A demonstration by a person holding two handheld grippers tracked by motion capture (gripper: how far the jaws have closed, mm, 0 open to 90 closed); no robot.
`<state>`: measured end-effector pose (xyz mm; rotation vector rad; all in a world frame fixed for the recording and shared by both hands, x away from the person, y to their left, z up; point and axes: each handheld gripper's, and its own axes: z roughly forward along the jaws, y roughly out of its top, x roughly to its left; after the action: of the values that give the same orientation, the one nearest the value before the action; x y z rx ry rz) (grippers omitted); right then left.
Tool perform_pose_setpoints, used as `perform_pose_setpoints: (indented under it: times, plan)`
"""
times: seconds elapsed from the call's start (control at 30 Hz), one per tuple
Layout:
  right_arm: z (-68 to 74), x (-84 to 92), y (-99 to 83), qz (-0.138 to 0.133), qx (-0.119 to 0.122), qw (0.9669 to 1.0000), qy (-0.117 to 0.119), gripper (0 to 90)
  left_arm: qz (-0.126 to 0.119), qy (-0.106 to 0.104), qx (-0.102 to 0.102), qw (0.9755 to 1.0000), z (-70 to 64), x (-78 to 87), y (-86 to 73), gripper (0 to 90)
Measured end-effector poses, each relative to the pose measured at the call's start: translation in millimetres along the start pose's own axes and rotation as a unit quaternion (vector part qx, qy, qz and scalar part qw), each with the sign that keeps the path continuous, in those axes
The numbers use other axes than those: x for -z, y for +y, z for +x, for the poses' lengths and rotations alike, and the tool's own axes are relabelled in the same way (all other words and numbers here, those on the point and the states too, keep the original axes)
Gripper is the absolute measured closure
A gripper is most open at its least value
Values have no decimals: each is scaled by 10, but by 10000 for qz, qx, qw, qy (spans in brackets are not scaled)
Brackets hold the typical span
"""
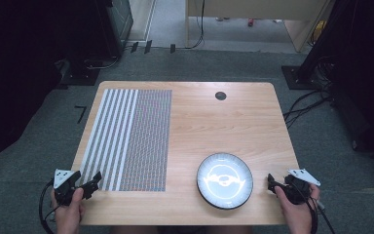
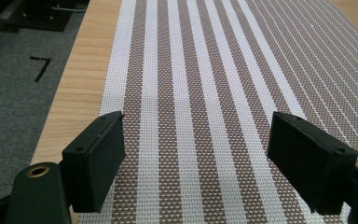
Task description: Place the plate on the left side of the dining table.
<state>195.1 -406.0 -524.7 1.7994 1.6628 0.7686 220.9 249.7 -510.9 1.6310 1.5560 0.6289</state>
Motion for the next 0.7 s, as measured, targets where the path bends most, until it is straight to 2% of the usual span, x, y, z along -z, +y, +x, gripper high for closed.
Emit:
perform_pose_setpoints:
  times: [0.13, 0.47, 0.7]
  plan:
    - [0, 13, -7, -55, -52, 9999, -74, 222, -29, -11, 32, 10000, 5, 9, 0, 189]
    - [-1, 154, 54, -404, -407, 9983, 43, 257, -77, -38, 121, 9999, 22, 24, 9, 189]
    - [35, 269, 113, -616, -502, 9968, 127, 285, -106, -27, 114, 9999, -7, 46, 16, 189]
